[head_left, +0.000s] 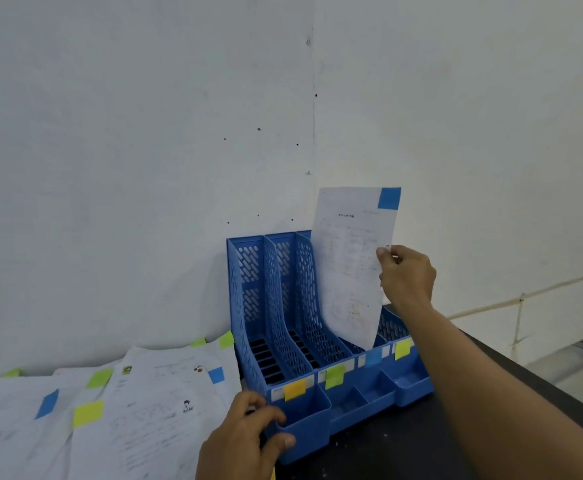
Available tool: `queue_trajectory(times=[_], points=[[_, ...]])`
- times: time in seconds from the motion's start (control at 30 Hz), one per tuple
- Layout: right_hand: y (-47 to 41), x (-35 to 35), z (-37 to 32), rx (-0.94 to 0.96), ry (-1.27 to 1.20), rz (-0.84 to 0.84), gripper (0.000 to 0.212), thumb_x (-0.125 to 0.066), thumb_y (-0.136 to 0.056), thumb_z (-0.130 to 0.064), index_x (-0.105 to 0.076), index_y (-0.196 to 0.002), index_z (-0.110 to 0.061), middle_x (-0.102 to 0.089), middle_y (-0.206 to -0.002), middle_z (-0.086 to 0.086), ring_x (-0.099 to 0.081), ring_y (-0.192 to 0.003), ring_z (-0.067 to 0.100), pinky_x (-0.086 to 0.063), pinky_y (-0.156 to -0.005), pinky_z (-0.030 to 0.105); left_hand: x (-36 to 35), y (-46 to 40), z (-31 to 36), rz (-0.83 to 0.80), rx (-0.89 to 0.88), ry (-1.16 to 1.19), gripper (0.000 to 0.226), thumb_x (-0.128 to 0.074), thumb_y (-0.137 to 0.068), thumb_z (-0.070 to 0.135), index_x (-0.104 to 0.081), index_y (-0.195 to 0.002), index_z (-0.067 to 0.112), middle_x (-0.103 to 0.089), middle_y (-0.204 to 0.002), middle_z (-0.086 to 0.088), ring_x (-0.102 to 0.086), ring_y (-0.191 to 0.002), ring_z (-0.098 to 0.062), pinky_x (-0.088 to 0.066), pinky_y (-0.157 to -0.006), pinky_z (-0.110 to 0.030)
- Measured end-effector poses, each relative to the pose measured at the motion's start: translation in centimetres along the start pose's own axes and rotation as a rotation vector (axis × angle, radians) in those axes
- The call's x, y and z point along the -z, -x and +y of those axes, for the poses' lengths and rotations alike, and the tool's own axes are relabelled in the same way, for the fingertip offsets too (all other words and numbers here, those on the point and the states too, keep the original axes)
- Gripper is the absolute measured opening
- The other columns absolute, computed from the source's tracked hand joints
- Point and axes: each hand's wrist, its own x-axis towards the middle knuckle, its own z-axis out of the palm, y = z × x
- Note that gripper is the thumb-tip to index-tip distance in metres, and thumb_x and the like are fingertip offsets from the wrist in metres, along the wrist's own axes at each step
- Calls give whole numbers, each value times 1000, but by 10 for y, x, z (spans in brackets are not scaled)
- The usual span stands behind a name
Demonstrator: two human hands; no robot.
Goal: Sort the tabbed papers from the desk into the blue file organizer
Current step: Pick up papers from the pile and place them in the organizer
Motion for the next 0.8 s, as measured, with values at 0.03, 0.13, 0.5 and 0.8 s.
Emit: queue_trajectory(times=[0.03,0.13,0.5,0.8], points=[[2,-2,6,-27,15,-19,29,-63,-96,-35,-74,-110,-11,-75,-90,9,-70,-82,29,-58,-84,43,0,0,0,0,2,5,17,-57,-83,64,-46,-87,52,-31,-109,31,-44,-88,12,-35,-70,-4],[11,-4,26,-115,77,-84,25,-65,-94,-34,-74,-93,-11,-73,-77,10,-70,-72,29,-60,-74,40,1,1,-1,12,1,10,17,-56,-83,65,-45,-89,54,-31,-110,32,-43,-88,15,-34,-70,-3],[20,17,40,-165,274,-108,25,-61,-95,-30,-67,-79,-12,-68,-74,8,-57,-66,21,-37,-54,25,-5,5,-1,42,18,27,25,-61,-84,58,-59,-106,48,-35,-111,30,-51,-96,3,-41,-78,-10],[25,25,39,-193,338,-169,27,-63,-95,-35,-68,-105,-11,-71,-104,10,-59,-82,25,-43,-67,30,5,17,-9,36,29,193,63,-64,-87,46,-21,-129,64,-32,-125,41,-56,-99,3,-46,-90,-15]])
